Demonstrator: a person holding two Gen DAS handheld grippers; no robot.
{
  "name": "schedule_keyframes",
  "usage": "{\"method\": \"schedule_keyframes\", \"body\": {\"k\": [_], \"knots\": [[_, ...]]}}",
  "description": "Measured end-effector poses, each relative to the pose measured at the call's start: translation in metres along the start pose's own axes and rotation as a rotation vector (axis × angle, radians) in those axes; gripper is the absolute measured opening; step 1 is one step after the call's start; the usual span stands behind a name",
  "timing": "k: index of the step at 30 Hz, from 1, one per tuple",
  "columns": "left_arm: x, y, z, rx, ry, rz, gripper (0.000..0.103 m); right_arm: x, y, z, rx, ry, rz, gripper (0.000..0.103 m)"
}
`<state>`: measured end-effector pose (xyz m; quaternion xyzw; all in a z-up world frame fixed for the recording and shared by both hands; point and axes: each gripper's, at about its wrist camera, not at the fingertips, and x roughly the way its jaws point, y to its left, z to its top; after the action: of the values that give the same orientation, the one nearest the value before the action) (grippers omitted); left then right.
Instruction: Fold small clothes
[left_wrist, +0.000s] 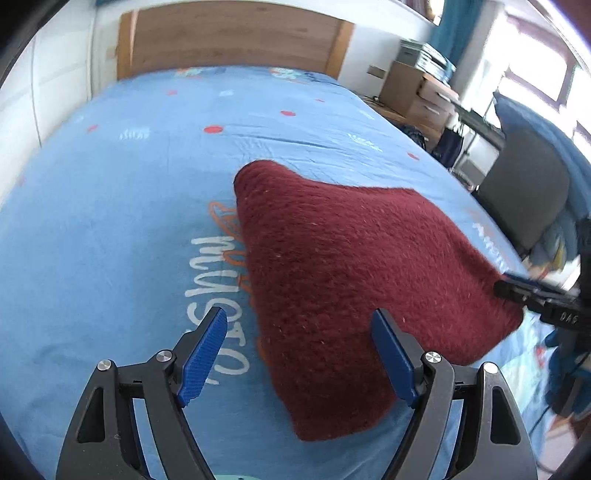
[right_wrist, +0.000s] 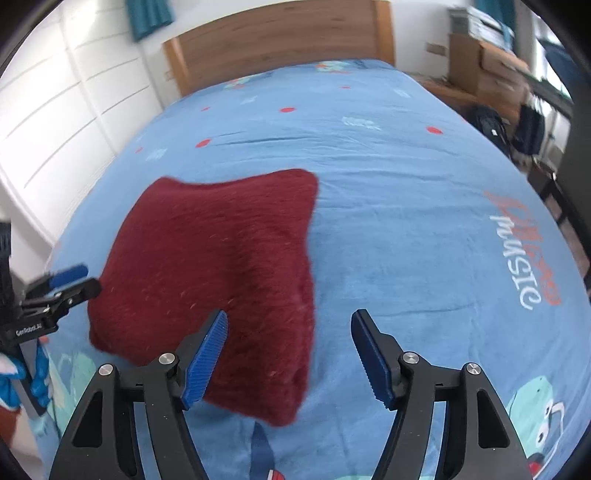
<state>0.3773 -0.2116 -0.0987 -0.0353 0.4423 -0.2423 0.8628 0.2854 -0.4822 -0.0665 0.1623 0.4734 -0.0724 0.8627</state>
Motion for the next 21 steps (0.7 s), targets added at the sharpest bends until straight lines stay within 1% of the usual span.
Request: {"method": "schedule_keyframes", "body": {"k": [2,4,7,8,9,10,11,12,14,15,17,18,19,20,21], "knots": [[0.002,0.005,0.004,-0.047,0.018,-0.045,0.082,0.008,-0.004,0.006,0.049,0.029,0.063,0.075],[0.007,0.009,0.008,-0.078,0.033,-0.069,0.083,0.022,-0.006,0.011,0.095,0.078,0.119,0.078],[0.02,0.012,0.01,-0.119,0.078,-0.12,0.085,0.043,-0.012,0.012,0.152,0.144,0.159,0.081],[0.024,0.014,0.011,-0.136,0.088,-0.142,0.087,0.052,-0.015,0.011,0.176,0.173,0.178,0.083],[0.027,0.016,0.01,-0.151,0.098,-0.165,0.088,0.056,-0.018,0.01,0.191,0.186,0.186,0.087],[0.032,0.017,0.01,-0.166,0.113,-0.194,0.088,0.064,-0.022,0.007,0.217,0.207,0.206,0.089],[0.037,0.019,0.01,-0.182,0.129,-0.211,0.09,0.069,-0.026,0.005,0.237,0.224,0.231,0.094],[0.041,0.021,0.009,-0.194,0.137,-0.217,0.091,0.072,-0.028,0.003,0.25,0.236,0.251,0.095],[0.047,0.023,0.008,-0.212,0.148,-0.244,0.092,0.083,-0.036,-0.004,0.295,0.275,0.326,0.096],[0.048,0.024,0.009,-0.219,0.149,-0.254,0.092,0.084,-0.038,-0.006,0.298,0.273,0.342,0.096],[0.052,0.03,0.009,-0.248,0.15,-0.293,0.091,0.084,-0.041,-0.007,0.293,0.263,0.369,0.095],[0.052,0.033,0.009,-0.26,0.15,-0.307,0.089,0.084,-0.042,-0.008,0.291,0.26,0.385,0.091],[0.052,0.035,0.009,-0.266,0.148,-0.324,0.084,0.084,-0.044,-0.01,0.295,0.259,0.412,0.088],[0.05,0.038,0.01,-0.264,0.141,-0.331,0.078,0.085,-0.045,-0.011,0.311,0.262,0.445,0.077],[0.048,0.04,0.01,-0.265,0.134,-0.338,0.075,0.085,-0.048,-0.012,0.319,0.261,0.457,0.075]]}}
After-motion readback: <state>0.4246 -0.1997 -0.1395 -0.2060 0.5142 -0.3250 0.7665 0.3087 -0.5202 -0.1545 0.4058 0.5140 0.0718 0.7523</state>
